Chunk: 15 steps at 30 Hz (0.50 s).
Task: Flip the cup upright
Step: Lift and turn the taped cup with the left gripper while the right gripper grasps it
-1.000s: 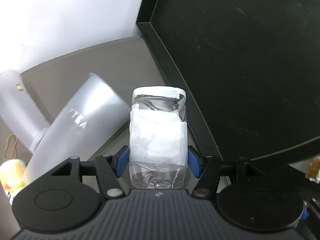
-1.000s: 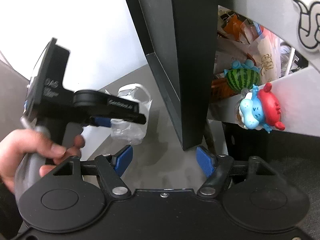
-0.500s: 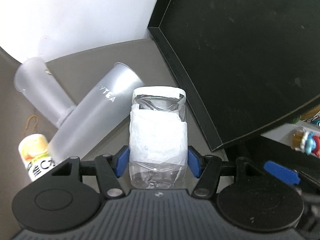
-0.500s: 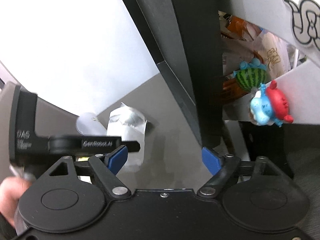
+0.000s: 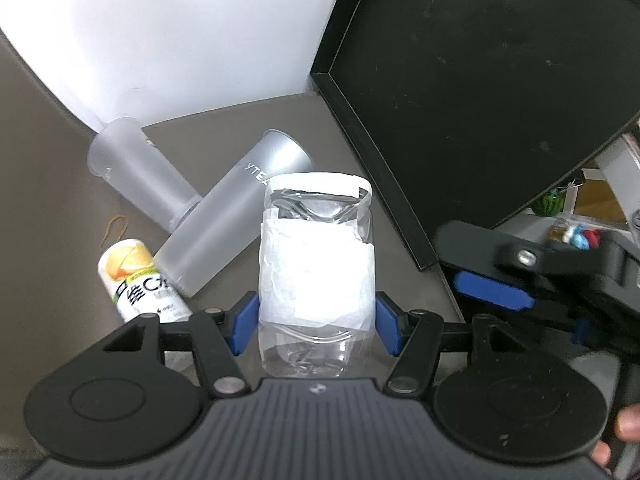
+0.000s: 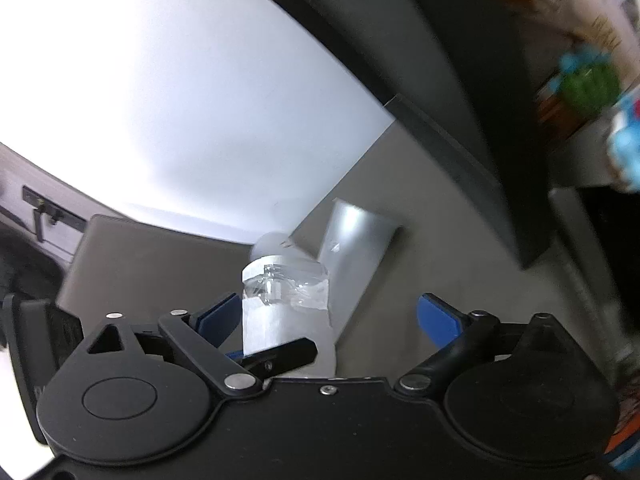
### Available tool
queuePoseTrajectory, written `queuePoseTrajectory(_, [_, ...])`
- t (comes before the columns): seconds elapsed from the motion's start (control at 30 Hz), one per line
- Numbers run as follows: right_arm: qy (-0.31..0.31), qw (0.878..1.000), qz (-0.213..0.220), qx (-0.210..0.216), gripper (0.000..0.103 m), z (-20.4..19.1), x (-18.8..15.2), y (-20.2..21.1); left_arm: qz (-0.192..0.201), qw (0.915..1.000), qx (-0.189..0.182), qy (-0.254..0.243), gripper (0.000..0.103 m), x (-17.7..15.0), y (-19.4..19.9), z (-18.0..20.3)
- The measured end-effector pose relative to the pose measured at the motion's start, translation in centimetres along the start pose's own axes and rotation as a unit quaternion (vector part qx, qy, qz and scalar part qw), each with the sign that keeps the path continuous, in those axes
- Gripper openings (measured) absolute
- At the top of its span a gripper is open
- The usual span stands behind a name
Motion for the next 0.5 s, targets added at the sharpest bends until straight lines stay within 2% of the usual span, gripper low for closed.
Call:
queuePoseTrajectory(0.13, [-0.007, 0.999, -0.030, 0.037, 0.102, -0.2, 0.1, -1.4, 0.009, 0.9999, -0.002, -0.005, 0.060, -1.3, 1.6, 0.2])
queuePoseTrajectory(0.33, [0.009, 0.993, -0.078, 0.092, 0.103, -1.8, -0.8, -3.0, 0.023, 0.9997, 0.001, -0.009, 0.060, -3.0, 3.4, 0.7])
queuePoseTrajectory(0.5, [0.009, 0.985, -0.104, 0.139, 0.103, -2.6, -1.8, -2.7, 0.035, 0.9993, -0.003, -0.009, 0.060, -4.6, 4.7, 1.2])
Point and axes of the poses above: each gripper's, at about its wrist camera, not at the fingertips, and y roughly against the way its jaws point, z to its right, x to its top, the point moved 2 cm from there along -y, roughly the way its jaws point, and after that the axes turned 9 degrees about -z, right-handed, at the moved point
